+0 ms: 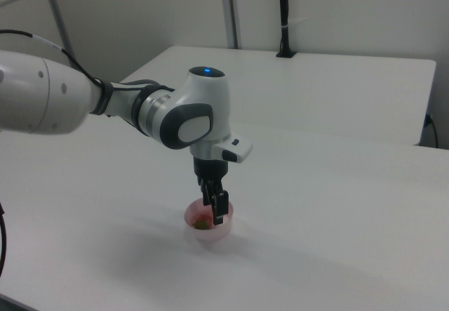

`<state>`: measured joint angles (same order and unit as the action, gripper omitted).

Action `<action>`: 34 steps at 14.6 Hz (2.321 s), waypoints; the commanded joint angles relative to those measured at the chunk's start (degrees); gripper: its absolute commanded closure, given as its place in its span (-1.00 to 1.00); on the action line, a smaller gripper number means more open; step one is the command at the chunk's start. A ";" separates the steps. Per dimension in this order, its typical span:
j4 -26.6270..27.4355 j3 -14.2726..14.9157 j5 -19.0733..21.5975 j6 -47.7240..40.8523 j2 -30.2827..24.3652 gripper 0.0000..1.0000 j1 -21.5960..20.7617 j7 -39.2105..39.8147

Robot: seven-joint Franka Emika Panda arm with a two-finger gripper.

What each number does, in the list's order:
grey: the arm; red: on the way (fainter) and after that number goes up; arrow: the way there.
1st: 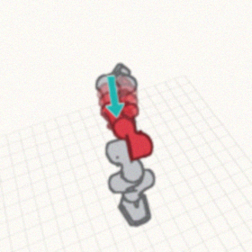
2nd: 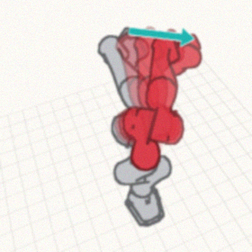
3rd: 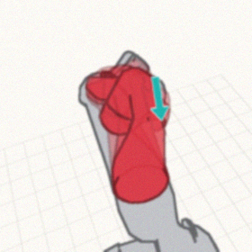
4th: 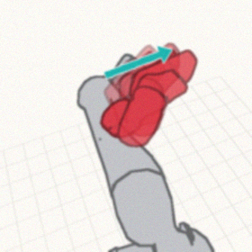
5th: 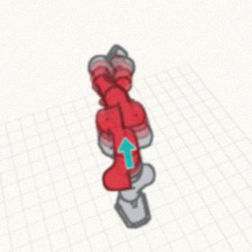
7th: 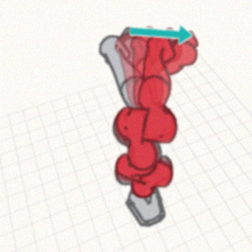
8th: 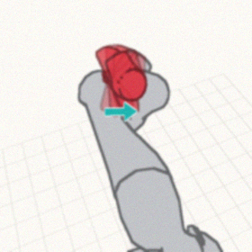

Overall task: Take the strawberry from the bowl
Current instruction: 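Move the open gripper over the pink bowl, then lower the gripper into the bowl and close on the strawberry, then lift the strawberry out of the bowl and carry it aside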

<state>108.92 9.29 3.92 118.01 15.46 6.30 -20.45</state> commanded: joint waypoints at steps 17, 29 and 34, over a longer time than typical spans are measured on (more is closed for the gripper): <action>0.33 -3.23 0.38 5.21 3.97 0.20 -1.03 0.85; -4.68 -2.44 -1.53 -7.88 -3.85 0.29 2.65 22.23; -4.25 -2.53 -14.64 -2.21 -0.88 0.29 10.90 40.04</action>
<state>103.88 6.69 -8.47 111.02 12.85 13.57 13.90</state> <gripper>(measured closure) 0.590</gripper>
